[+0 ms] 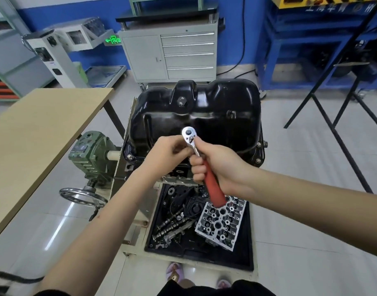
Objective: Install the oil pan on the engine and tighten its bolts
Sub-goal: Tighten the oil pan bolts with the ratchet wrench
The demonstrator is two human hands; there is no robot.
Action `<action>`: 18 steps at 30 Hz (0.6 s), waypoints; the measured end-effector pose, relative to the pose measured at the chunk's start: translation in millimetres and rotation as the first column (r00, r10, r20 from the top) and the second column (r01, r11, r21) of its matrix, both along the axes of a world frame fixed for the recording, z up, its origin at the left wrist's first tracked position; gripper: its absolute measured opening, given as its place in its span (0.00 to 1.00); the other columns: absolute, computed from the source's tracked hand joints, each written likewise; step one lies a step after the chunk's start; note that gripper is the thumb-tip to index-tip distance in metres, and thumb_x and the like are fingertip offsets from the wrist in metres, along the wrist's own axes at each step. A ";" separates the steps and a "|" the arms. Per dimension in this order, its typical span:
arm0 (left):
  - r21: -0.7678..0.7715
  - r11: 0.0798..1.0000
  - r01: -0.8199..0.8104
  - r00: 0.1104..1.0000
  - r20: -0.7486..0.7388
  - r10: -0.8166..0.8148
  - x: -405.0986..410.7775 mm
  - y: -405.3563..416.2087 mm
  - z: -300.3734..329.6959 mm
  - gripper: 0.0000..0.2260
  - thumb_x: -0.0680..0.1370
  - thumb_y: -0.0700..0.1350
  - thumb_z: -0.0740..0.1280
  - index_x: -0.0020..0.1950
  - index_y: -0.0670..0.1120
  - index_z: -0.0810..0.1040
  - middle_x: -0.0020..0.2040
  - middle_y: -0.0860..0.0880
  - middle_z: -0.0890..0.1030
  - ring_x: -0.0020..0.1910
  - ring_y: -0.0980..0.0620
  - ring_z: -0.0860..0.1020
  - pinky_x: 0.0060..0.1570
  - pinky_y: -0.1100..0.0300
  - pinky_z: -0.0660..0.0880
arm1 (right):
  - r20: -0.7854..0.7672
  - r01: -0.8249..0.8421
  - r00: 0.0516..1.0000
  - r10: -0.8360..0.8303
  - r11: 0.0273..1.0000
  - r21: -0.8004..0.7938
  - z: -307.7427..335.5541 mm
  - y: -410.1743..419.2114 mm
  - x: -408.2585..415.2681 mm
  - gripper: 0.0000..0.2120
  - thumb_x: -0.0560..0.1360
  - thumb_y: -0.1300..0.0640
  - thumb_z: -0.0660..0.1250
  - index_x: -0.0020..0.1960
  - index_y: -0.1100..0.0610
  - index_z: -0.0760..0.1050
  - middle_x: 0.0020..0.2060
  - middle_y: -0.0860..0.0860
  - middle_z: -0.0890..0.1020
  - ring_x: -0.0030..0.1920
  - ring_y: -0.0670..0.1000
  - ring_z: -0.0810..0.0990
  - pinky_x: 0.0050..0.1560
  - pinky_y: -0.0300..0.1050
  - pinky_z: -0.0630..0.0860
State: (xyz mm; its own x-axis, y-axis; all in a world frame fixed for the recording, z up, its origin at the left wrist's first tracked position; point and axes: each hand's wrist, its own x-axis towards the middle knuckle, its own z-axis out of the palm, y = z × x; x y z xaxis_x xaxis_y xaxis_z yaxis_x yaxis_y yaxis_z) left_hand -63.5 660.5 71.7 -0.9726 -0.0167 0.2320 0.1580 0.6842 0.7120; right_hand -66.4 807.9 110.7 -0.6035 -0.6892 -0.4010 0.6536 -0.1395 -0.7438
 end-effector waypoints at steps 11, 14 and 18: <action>-0.122 0.992 -0.031 0.996 -0.088 0.020 3.0 7.0 2.1 0.09 0.77 0.42 0.64 0.43 0.37 0.79 0.34 0.43 0.81 0.35 0.43 0.80 0.37 0.57 0.72 | -0.672 0.249 -0.044 0.739 0.660 0.709 45.2 13.4 -61.9 0.11 0.74 0.45 0.64 0.48 0.53 0.75 0.26 0.43 0.71 0.26 0.35 0.71 0.28 0.31 0.64; -0.140 0.989 -0.044 0.997 -0.075 0.033 1.6 4.8 2.1 0.10 0.78 0.43 0.64 0.45 0.37 0.79 0.35 0.40 0.81 0.36 0.41 0.79 0.40 0.51 0.73 | -0.557 0.358 -0.272 0.785 0.619 0.699 52.7 7.0 -65.7 0.13 0.75 0.46 0.63 0.54 0.52 0.75 0.29 0.40 0.68 0.30 0.37 0.68 0.31 0.35 0.61; -0.140 0.988 -0.057 0.997 -0.053 0.050 1.7 4.2 3.3 0.12 0.78 0.45 0.62 0.43 0.36 0.77 0.34 0.40 0.80 0.34 0.42 0.77 0.38 0.51 0.73 | -0.567 0.490 -0.227 0.792 0.596 0.636 37.2 2.9 -54.3 0.16 0.78 0.44 0.57 0.53 0.58 0.70 0.31 0.45 0.64 0.34 0.50 0.66 0.33 0.44 0.61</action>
State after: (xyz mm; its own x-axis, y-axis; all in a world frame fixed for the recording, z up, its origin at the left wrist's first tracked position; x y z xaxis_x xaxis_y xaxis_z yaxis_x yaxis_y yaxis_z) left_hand -61.8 664.7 75.1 -0.9584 -0.0317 0.2836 0.1514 0.7860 0.5994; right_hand -120.7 810.8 147.9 -0.5384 -0.8349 0.1141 -0.8427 0.5338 -0.0698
